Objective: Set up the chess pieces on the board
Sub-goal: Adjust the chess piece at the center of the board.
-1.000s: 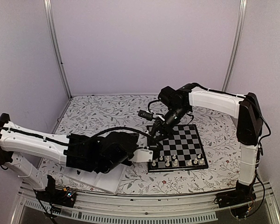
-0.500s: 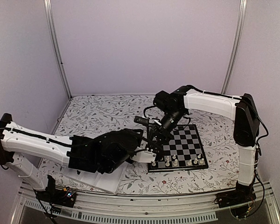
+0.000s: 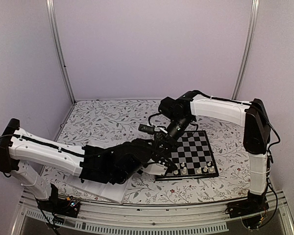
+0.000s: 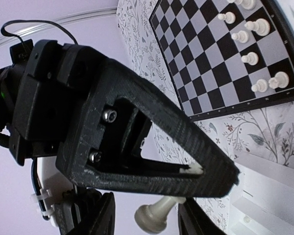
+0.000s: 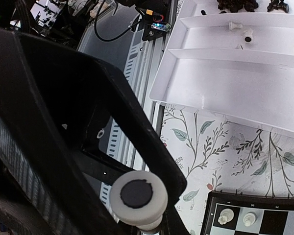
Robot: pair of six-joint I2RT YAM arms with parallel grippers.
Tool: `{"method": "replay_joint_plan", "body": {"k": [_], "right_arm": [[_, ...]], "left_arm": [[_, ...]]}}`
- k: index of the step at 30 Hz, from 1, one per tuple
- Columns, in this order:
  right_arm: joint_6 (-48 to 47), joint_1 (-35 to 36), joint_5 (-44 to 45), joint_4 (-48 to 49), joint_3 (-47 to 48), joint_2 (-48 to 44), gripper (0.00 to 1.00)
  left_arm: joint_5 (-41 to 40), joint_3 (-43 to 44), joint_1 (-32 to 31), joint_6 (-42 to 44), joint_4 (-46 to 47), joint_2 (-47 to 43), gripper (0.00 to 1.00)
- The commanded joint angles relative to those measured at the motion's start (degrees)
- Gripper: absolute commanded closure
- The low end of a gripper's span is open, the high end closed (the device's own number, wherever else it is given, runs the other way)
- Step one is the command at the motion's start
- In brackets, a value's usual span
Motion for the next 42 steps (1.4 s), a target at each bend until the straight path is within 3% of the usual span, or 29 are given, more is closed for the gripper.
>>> {"method": "replay_joint_plan", "body": {"k": [1, 6, 14, 19, 21, 22, 23, 24, 28, 31, 36, 39, 42], "right_arm": [[-0.97, 0.90, -1.63, -1.30, 1.76, 0.75, 0.96], [-1.04, 0.89, -2.18, -1.51, 1.76, 0.66, 0.96], [-1.42, 0.86, -3.12, -1.74, 2.27, 0.83, 0.93], [-1.40, -0.09, -0.48, -1.21, 2.97, -1.28, 0.77], [-1.55, -1.37, 1.03, -0.79, 3.06, -2.84, 0.64], [-1.42, -2.43, 2.03, -0.28, 3.08, -3.83, 0.48], [-1.13, -3.54, 2.59, 0.46, 3.19, -5.35, 0.07], [-0.65, -5.39, 3.05, 1.08, 3.62, -6.29, 0.02], [0.55, -11.65, 4.70, 3.59, 8.26, -10.29, 0.01], [3.89, -16.23, 8.75, 10.60, 9.84, -13.47, 0.01], [14.12, -21.06, 11.31, 29.72, -2.60, -22.17, 0.01], [7.85, -19.30, 5.49, 21.49, -0.53, -21.32, 0.04], [0.96, -14.67, 6.92, 19.15, -1.00, -19.74, 0.18]], "left_arm": [[0.47, -0.27, 0.82, 2.61, 2.64, 1.31, 0.55], [0.03, -0.95, 0.76, 4.35, 3.32, 2.24, 0.62], [-0.44, -0.86, 1.35, 2.62, 3.44, 2.92, 0.83], [1.43, 1.07, 4.05, -6.13, -0.59, 2.10, 0.88], [4.67, 0.99, 6.41, -11.17, -1.35, 0.31, 0.89], [7.17, 0.76, 7.93, -13.99, -1.67, -0.89, 0.89], [9.66, 0.36, 9.53, -16.92, -1.63, -2.21, 0.89], [12.37, -0.12, 10.93, -19.60, -1.47, -3.47, 0.89], [25.08, -1.44, 17.52, -30.79, 0.19, -7.74, 0.90], [37.92, -1.72, 22.48, -37.60, 2.26, -8.85, 0.90], [55.24, -1.94, 27.75, -46.95, 7.79, -8.94, 0.89], [62.88, -3.26, 30.43, -52.82, 12.82, -8.56, 0.88], [69.07, -4.75, 32.11, -57.72, 18.42, -8.33, 0.88]]}}
